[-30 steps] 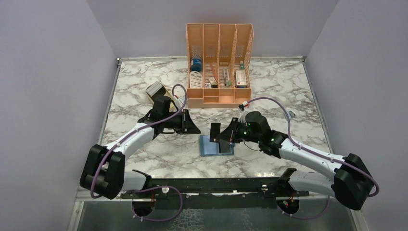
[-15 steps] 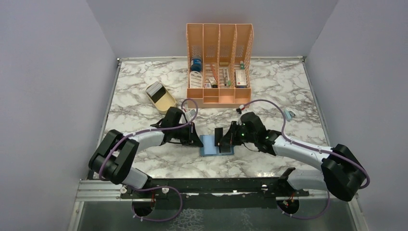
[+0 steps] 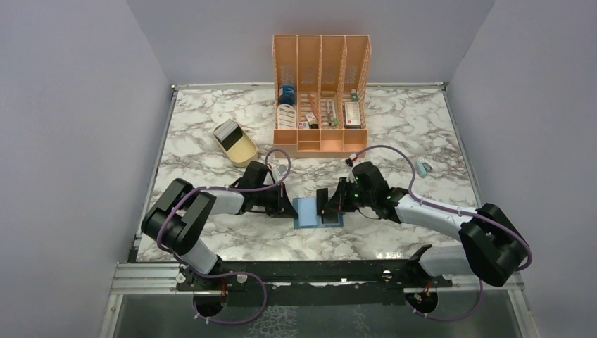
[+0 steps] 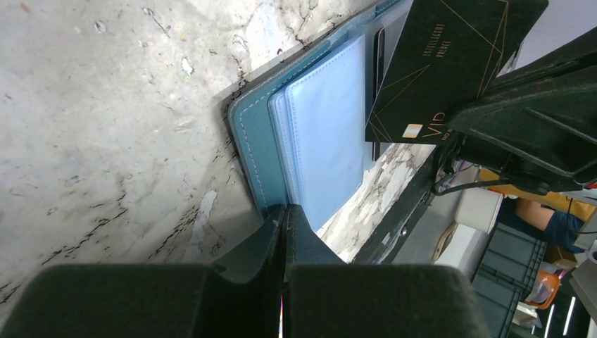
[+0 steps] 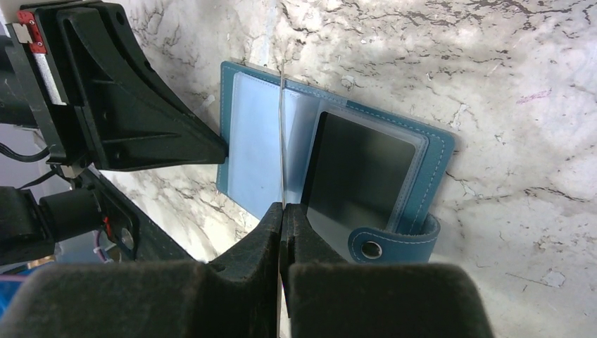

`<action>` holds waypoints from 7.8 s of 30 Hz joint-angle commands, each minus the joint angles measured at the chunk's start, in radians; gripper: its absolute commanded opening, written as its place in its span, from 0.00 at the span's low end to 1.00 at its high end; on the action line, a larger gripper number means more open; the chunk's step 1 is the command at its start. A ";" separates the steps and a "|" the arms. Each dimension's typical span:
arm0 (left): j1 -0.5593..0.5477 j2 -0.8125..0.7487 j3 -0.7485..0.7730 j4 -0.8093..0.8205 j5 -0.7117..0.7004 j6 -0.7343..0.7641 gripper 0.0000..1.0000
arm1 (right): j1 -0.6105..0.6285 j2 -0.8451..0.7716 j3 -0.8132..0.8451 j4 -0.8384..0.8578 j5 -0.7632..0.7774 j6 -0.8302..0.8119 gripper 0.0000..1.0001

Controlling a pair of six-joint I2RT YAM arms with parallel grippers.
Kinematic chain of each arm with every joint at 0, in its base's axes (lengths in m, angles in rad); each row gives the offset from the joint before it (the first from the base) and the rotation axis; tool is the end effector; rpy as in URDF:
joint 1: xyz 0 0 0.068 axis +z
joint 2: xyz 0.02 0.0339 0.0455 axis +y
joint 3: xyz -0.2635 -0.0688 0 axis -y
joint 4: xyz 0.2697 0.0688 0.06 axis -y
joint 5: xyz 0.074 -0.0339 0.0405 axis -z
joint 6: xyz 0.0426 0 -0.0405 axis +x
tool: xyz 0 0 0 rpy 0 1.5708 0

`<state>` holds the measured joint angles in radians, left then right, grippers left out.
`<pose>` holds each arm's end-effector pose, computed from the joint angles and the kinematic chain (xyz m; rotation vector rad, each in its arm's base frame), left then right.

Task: Put the credit cards into the card holder
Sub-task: Insert the credit card into the card holder.

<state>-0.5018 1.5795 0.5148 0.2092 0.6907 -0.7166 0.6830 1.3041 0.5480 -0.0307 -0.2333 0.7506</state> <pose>0.2286 -0.1563 0.0895 0.0695 2.6455 -1.3347 0.2028 0.1777 0.1446 -0.0372 2.5475 0.9159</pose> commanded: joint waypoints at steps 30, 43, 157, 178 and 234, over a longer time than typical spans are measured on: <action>-0.007 0.009 -0.002 -0.039 -0.052 0.042 0.01 | -0.030 0.057 -0.102 0.097 -0.121 0.108 0.01; -0.007 0.017 0.012 -0.044 -0.040 0.039 0.01 | -0.030 0.030 -0.107 0.038 -0.100 0.103 0.01; -0.051 -0.043 -0.055 -0.018 -0.099 -0.025 0.01 | -0.029 0.151 -0.181 0.340 -0.127 0.300 0.01; -0.067 -0.079 -0.121 0.015 -0.145 -0.084 0.02 | -0.030 0.079 -0.245 0.366 -0.052 0.342 0.01; -0.084 -0.140 -0.119 0.010 -0.197 -0.103 0.04 | -0.006 0.112 -0.012 0.023 0.008 0.111 0.50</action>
<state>-0.5804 1.4616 0.3992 0.2886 0.5438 -0.8394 0.6750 1.3846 0.5198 0.0185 -0.2474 0.9054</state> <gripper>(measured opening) 0.037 0.497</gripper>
